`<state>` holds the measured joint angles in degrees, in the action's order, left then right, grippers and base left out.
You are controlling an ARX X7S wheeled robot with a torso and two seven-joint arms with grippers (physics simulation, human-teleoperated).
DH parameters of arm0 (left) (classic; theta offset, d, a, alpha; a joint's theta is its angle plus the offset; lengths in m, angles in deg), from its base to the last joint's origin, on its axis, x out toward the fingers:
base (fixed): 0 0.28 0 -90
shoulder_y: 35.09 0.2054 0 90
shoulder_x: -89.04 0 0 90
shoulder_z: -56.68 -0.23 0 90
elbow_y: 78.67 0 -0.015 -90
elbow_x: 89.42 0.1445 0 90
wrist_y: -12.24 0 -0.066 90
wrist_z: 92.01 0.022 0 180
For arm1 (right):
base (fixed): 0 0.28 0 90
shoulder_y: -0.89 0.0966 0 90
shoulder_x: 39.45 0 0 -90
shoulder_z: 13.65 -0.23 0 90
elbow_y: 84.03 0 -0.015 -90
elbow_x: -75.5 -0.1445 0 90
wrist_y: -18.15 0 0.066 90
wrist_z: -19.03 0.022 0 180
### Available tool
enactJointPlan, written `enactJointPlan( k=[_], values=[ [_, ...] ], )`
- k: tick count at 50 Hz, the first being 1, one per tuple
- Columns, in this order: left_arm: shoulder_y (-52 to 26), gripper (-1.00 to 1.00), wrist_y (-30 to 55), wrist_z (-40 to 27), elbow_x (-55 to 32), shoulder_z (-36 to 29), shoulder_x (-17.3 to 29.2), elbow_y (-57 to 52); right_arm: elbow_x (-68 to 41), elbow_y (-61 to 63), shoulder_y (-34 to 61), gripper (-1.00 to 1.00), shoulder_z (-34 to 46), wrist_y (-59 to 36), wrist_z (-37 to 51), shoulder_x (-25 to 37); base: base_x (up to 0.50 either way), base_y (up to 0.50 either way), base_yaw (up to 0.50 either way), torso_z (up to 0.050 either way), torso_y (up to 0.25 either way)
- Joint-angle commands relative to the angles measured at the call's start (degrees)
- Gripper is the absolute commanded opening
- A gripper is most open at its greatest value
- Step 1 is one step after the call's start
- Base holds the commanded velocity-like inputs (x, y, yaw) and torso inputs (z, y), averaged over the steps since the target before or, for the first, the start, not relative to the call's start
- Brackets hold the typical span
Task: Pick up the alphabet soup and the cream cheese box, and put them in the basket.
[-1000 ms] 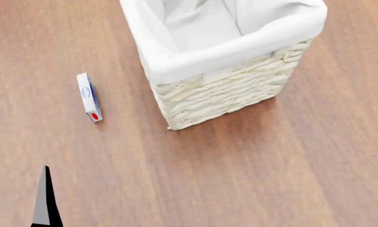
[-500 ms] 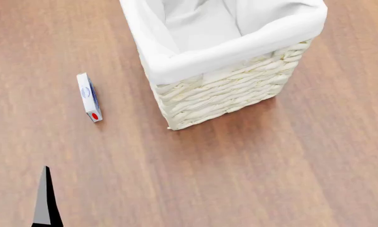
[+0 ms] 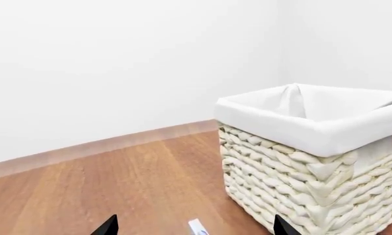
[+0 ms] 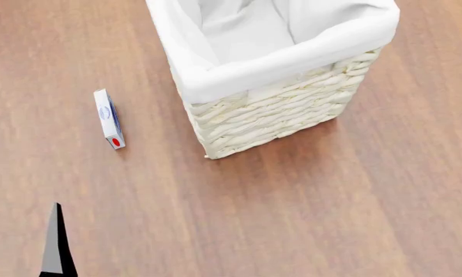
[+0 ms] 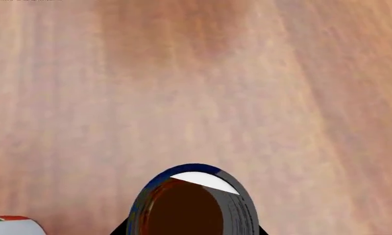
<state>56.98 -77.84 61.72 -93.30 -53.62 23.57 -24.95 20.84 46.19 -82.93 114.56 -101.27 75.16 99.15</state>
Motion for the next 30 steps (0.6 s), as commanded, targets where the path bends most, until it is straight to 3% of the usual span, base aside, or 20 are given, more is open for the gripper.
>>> enactJointPlan(
  k=[1, 8, 22, 30],
  values=[
    [-0.1, 1.0, -0.2, 0.0, -0.1, -0.2, 0.1, 0.1, 0.5, -0.5, -0.6, -1.0, 0.8, 0.1, -1.4, -0.3, 0.0, 0.0, 0.0, 0.0, 0.0],
    [0.1, 1.0, -0.4, -0.2, -0.2, 0.0, 0.2, 0.2, 3.5, 0.6, 0.4, -1.0, 0.9, -0.5, 0.4, 0.0, 0.0, 0.0, 0.0, 0.0, 0.0],
    [0.1, 1.0, -0.6, -0.4, -0.5, 0.0, 0.4, 0.4, 23.2, 8.0, 0.3, -1.0, 0.3, 3.9, 7.4, 3.8, 0.0, 0.0, 0.0, 0.0, 0.0],
    [0.3, 1.0, -0.8, -0.4, -0.2, -0.4, 0.4, 0.3, 28.3, 12.6, 3.4, -1.0, -4.6, 5.2, 10.8, 7.6, 0.0, 0.0, 0.0, 0.0, 0.0]
  ],
)
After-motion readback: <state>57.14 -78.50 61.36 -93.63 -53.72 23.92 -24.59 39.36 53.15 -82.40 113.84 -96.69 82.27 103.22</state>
